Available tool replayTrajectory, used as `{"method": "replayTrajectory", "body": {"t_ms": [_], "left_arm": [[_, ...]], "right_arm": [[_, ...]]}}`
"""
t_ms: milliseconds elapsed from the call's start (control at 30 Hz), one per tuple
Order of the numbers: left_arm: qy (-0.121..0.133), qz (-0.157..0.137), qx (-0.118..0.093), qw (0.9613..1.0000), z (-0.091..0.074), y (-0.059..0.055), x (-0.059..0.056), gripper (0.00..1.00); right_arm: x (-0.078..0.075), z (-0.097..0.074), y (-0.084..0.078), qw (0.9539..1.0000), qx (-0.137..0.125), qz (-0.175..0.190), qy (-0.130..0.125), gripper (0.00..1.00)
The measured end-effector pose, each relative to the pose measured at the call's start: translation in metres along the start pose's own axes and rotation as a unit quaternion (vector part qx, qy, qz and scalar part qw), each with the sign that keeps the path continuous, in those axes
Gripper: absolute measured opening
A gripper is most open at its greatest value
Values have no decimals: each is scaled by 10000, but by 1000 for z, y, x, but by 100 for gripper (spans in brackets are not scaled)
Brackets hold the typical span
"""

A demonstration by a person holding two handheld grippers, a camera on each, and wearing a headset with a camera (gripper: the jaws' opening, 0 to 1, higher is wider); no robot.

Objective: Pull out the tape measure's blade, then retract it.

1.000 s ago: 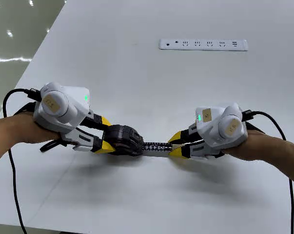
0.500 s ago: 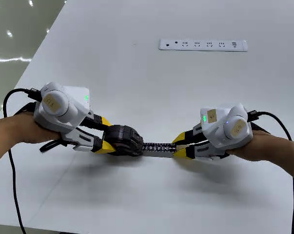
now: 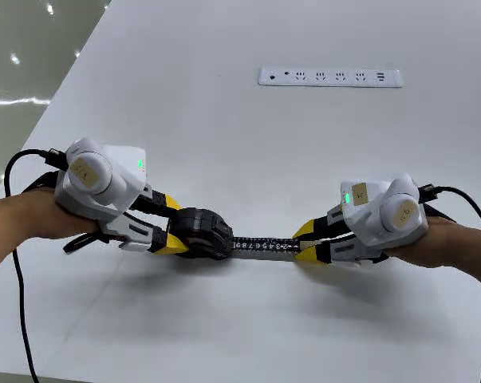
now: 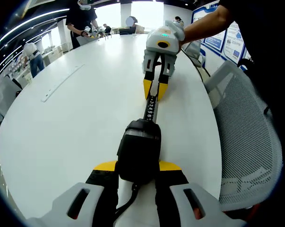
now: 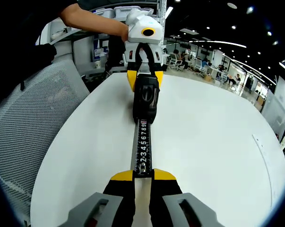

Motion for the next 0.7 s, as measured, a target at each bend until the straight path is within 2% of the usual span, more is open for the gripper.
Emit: {"method": "replayTrajectory", "body": {"t_ms": [700], "left_arm": [[5, 8, 18, 10000, 2, 1, 0, 23]], "right_arm": [[3, -17, -32, 9998, 140, 149, -15, 6]]}}
Point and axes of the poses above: the centre of the closed fingertips' face, and the gripper's own axes: z roughly forward along the fingers, x roughly to its left, y roughly out of its top, the point moved 2 cm from there along -z, roughly backward along the fingers, and after that the axes turned 15 degrees about x, right-handed, at the moved point
